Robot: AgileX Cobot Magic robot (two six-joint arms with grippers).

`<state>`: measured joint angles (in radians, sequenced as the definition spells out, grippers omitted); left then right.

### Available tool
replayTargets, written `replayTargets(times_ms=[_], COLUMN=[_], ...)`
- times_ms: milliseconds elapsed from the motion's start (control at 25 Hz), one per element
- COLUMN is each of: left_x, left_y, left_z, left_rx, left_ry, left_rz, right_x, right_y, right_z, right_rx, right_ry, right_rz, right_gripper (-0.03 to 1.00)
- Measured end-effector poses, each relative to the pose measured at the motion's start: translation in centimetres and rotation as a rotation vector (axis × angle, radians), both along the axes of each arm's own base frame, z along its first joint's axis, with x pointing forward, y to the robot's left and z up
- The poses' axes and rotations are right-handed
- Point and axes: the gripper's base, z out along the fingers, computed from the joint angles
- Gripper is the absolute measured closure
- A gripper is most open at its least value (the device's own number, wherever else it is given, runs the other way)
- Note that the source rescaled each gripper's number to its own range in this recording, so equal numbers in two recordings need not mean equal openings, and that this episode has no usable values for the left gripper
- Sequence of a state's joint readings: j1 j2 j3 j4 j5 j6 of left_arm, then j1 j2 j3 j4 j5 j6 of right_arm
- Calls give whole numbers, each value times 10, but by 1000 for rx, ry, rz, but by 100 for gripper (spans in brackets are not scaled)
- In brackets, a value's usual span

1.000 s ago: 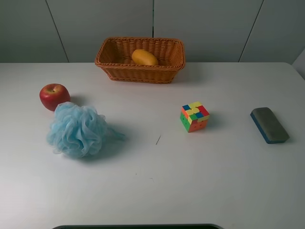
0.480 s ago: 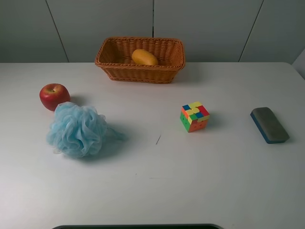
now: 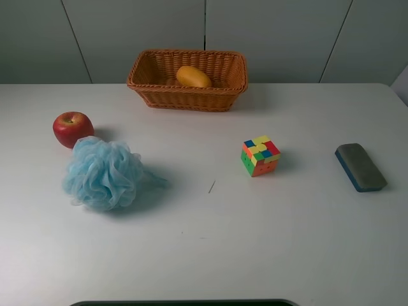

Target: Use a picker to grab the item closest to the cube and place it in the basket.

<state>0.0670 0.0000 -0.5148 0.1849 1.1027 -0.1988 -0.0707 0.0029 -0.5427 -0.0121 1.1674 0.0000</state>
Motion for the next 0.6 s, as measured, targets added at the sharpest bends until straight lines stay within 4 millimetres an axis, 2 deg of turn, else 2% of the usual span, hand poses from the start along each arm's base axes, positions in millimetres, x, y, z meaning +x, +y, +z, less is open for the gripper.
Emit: replayTargets(times_ms=[600], left_x=[0], left_y=[0], left_z=[0], left_rx=[7], left_ry=[2], left_rz=[-4], right_x=[7], right_y=[-1], right_z=[-3], right_rx=[12], right_ry=[-33], right_rz=[47], right_gripper=[-3])
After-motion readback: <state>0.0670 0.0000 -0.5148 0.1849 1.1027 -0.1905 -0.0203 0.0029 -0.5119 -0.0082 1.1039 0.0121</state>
